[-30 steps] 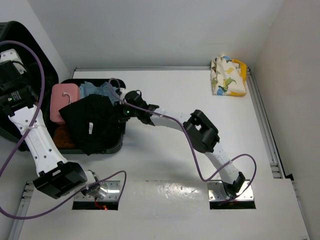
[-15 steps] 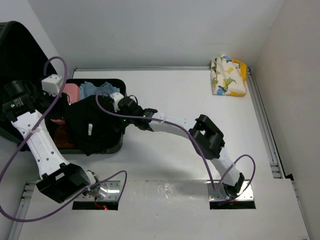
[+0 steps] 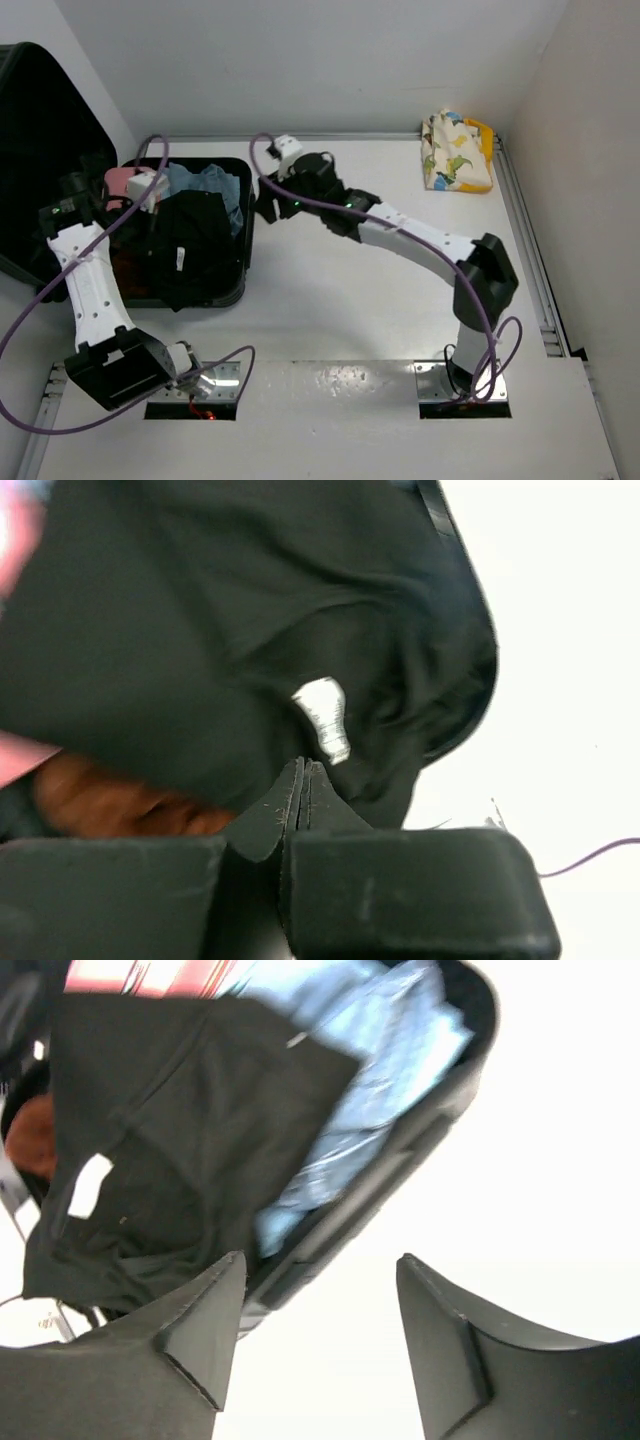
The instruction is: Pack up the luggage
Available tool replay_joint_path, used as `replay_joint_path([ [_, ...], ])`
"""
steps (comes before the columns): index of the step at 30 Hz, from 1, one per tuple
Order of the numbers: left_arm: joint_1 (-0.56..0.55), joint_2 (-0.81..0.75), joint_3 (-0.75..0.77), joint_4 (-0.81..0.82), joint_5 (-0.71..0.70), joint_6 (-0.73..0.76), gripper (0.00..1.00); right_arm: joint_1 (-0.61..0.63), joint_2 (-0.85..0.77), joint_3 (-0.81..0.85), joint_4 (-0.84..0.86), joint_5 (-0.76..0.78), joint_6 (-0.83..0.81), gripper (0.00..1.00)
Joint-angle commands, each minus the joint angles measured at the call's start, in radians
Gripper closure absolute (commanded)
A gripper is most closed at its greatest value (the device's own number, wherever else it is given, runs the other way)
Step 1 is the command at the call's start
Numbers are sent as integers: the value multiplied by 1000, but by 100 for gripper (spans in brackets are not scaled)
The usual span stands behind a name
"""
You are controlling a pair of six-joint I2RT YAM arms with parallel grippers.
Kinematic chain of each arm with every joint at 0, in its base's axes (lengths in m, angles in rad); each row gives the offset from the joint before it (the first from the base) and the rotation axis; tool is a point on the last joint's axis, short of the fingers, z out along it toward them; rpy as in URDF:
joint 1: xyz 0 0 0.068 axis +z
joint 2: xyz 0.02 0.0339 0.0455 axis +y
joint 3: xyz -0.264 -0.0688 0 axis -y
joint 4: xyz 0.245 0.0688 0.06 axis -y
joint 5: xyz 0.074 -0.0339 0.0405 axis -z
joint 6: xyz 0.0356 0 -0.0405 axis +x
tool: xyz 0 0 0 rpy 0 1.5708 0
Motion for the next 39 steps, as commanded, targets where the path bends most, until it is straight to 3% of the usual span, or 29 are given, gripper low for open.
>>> replay_joint_path([
  [1, -128, -3, -49, -12, -18, 43, 100, -85, -113, -51, 38, -67, 9, 40],
  [6, -335, -21, -159, -12, -47, 2, 100, -189, -196, -150, -17, -77, -47, 44],
  [13, -324, 95, -236, -12, -145, 34, 100, -286, -271, -230, -83, -73, -55, 44],
  [19, -340, 152, -330, 184, -436, -12, 100, -326, -293, -246, -98, -49, -43, 44],
  [23, -378, 190, -376, 464, -527, -61, 100, -343, -307, -255, -107, -44, -44, 44],
  [27, -432, 285, -404, 633, -480, -61, 100, -352, -316, -267, -114, -38, -53, 43],
  [33, -488, 388, -411, 677, -357, 20, 100, -355, -330, -272, -124, -35, -73, 42],
  [39, -421, 175, -398, 539, -147, 195, 100, -355, -356, -298, -112, -47, -90, 40],
])
